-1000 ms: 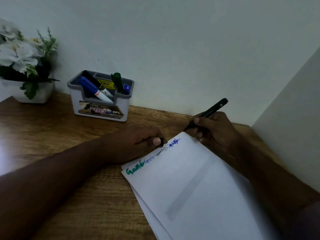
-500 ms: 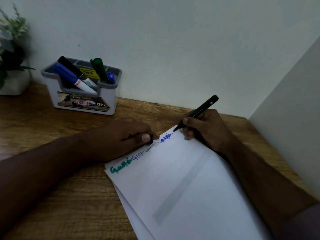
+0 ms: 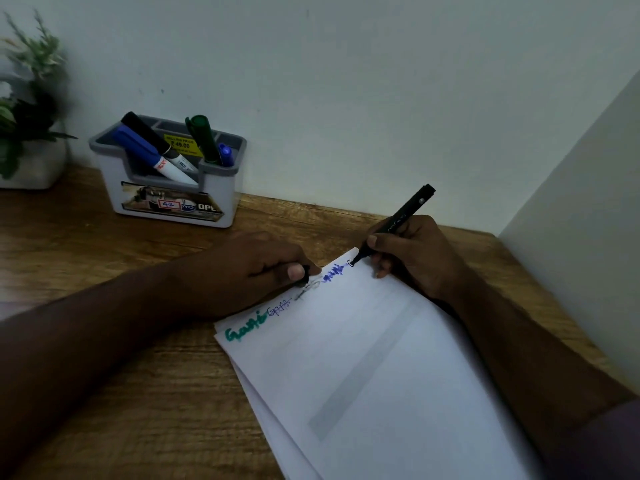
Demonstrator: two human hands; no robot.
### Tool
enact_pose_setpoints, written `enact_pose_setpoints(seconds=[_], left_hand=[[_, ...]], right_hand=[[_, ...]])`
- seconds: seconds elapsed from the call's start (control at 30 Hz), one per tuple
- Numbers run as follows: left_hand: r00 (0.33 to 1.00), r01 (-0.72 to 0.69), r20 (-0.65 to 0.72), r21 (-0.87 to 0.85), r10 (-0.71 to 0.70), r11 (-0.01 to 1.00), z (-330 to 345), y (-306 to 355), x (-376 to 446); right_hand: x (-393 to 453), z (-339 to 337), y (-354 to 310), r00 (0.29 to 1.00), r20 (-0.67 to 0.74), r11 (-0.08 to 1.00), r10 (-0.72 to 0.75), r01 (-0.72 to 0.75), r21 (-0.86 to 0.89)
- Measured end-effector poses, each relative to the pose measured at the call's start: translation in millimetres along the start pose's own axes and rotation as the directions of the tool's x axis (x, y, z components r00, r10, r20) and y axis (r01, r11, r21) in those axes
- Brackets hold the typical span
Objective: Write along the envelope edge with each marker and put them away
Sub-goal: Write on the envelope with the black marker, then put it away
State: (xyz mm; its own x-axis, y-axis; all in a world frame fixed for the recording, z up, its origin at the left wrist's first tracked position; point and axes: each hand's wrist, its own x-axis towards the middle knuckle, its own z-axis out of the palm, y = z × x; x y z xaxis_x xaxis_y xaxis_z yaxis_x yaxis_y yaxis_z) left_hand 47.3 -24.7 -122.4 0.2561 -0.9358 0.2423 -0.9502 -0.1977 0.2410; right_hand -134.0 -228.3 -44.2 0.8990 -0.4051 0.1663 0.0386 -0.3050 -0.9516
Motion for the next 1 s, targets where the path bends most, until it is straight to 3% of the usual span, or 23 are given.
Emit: enact_pose_setpoints(seconds=[0.3,0.5,0.63,1.0], left_hand=[[0.998,-0.057,-0.013,-0.208,0.056,0.976,-44,39,-14],[1.0,-0.015,0.014,-0.238,0.018,0.971,-57,51,-20],[0.993,-0.031,0.105,-0.208,0.054,0.978,-66,54,-19],[0.993,-0.03,0.103,-0.206,0.052,0.978,-70,59,-20]], right_hand=[[2,-3,5,1.0,-0.014,0.999,-0.017,0.017,0.047],[4,-5,8,1.0,-0.003,1.0,-0.017,0.017,0.017],[6,-7,10,1.0,-0.013,1.0,-0.023,0.023,-0.004],[5,-5,11,0.998,-0.055,0.998,0.01,-0.007,0.066]])
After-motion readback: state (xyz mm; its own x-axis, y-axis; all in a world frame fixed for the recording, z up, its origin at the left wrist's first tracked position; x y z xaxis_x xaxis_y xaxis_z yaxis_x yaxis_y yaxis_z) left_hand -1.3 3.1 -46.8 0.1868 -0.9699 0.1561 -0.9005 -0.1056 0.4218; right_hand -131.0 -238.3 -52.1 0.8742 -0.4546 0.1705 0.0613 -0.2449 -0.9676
